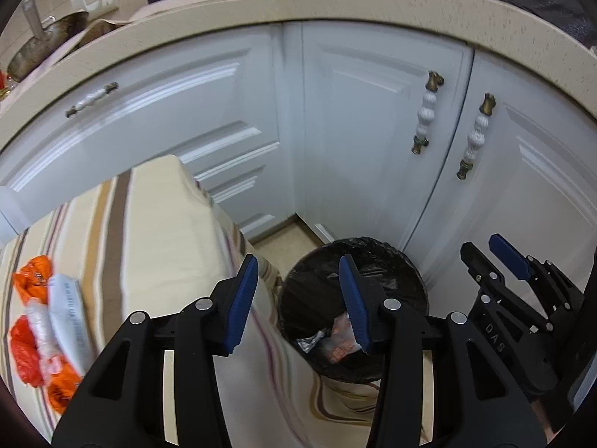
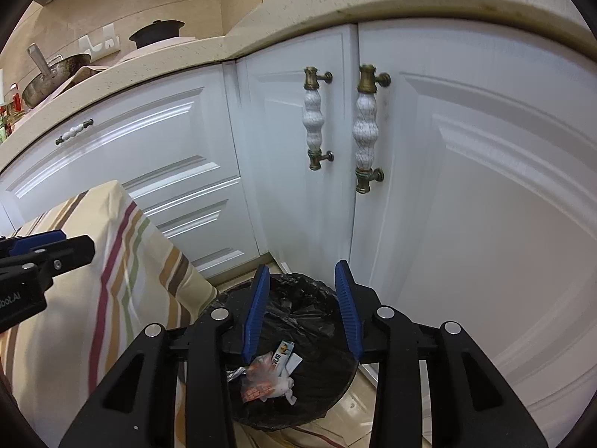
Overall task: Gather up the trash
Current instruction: 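Open both tools over the bin to drop the bag and foil wrapper, then grasp the white printed tube with the right tool while the left tool moves toward the red bag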
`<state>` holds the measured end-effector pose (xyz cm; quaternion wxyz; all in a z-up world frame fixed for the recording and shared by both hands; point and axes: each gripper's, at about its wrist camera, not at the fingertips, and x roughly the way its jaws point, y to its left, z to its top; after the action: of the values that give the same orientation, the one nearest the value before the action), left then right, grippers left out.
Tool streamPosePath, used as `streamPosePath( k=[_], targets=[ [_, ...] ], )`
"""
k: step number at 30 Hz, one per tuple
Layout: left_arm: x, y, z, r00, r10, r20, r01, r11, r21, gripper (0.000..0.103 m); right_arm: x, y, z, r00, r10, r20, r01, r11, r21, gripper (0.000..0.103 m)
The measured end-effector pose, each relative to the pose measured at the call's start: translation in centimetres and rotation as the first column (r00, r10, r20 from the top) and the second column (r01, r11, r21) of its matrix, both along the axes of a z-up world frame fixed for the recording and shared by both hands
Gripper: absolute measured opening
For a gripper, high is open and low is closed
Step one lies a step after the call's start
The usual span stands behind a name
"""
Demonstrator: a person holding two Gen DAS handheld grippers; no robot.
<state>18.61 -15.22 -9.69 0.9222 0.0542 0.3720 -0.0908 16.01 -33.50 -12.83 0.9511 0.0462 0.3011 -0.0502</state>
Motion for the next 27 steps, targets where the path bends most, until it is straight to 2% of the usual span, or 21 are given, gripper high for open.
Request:
streamPosePath(
  k=[3,15,20,27],
  targets=[
    [-1.0,1.4,1.0,1.000,0.016,0.020,-0.016,1.000,-0.008,0.052,-0.7,1.0,1.1,1.000,0.013,0.017,-0.013,1.000,0.000,0.040],
    [-5.5,11.0,3.9,0.984,0.164,0.065,-0.162,0.986,-0.036,0.052,-2.7,8.7,5.2,0.986,0.153,0.069,-0.153,0.988,-0.007,0.043],
    [-7.7,16.3,4.1,0.965,0.256,0.064,-0.255,0.967,-0.026,0.052,-3.3,12.9,6.3,0.968,0.238,0.079,-0.238,0.971,-0.009,0.043],
    [-10.4,23.5,3.5,0.921,0.386,0.053,-0.386,0.923,-0.012,0.052,-4.3,19.2,6.7,0.925,0.375,0.069,-0.374,0.927,-0.021,0.043]
  ],
)
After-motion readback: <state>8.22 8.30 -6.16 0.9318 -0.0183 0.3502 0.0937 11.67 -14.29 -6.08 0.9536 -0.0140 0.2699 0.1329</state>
